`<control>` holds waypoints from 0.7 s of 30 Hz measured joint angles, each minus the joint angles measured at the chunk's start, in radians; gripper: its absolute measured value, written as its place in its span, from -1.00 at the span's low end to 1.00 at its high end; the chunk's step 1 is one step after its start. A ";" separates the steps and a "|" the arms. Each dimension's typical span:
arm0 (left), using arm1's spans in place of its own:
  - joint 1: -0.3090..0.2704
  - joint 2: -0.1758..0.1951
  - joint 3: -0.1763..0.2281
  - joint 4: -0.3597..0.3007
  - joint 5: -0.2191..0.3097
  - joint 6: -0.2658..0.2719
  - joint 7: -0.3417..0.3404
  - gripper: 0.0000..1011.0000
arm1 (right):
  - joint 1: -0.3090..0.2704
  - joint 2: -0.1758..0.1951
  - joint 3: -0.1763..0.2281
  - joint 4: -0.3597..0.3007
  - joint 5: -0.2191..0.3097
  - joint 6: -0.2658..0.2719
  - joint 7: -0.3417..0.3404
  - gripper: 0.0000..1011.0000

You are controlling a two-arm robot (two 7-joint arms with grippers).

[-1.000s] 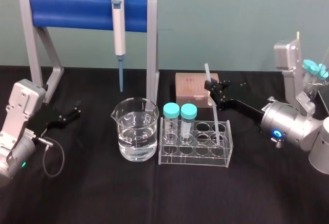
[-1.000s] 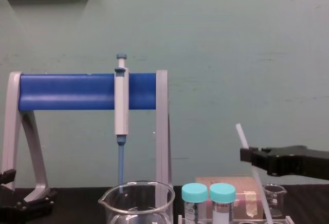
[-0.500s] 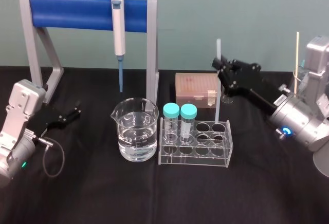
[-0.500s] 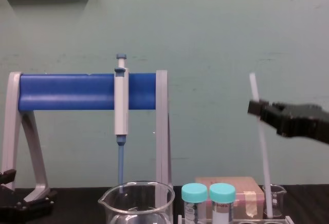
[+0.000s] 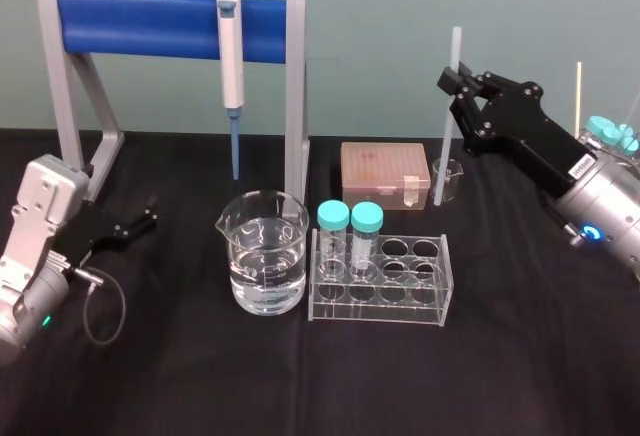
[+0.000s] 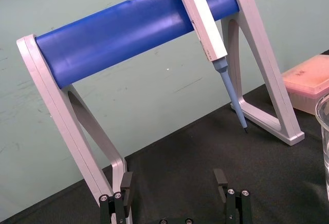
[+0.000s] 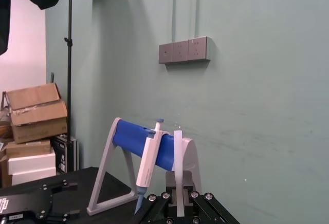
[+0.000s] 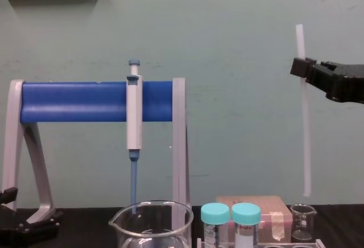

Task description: Pick up the stirring rod with one hand, then place it down.

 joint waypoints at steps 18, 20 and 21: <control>0.000 0.000 0.000 0.000 0.000 0.000 0.000 0.98 | -0.027 0.039 0.017 -0.030 0.002 0.017 0.011 -0.87; 0.000 0.000 0.000 0.000 0.000 0.000 0.000 0.98 | -0.028 0.040 0.018 -0.031 0.002 0.017 0.011 -0.87; 0.000 0.000 0.000 0.000 0.000 0.000 0.000 0.98 | -0.028 0.040 0.018 -0.031 0.002 0.017 0.011 -0.87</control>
